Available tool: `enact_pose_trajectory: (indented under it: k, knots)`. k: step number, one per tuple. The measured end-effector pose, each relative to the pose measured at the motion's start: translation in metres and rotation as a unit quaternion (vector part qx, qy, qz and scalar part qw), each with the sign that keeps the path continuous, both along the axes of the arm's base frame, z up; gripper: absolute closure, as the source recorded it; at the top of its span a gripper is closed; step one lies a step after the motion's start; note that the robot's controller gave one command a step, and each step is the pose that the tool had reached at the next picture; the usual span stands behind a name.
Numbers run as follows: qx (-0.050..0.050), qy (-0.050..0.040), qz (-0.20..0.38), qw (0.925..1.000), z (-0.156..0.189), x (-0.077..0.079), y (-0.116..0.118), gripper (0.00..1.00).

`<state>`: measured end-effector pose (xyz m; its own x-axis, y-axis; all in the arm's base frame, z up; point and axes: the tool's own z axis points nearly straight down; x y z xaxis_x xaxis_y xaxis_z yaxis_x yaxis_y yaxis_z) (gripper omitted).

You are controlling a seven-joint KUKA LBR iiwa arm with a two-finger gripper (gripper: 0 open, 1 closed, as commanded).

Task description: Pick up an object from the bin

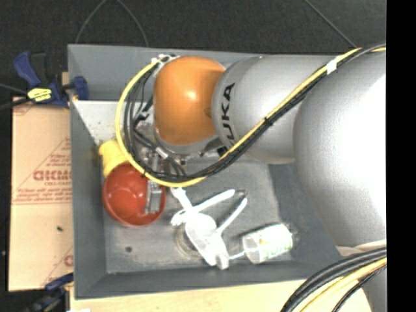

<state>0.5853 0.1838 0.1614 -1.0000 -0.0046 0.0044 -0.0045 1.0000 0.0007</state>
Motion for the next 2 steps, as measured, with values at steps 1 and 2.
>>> enact_pose_trajectory:
  k: [1,2]
  knots:
    - [0.001,-0.0036,-0.003,1.0000,0.005,0.002,-0.001,0.00]
    - [0.001,-0.0003,0.317,0.9484,-0.090,-0.039,0.000,0.00]
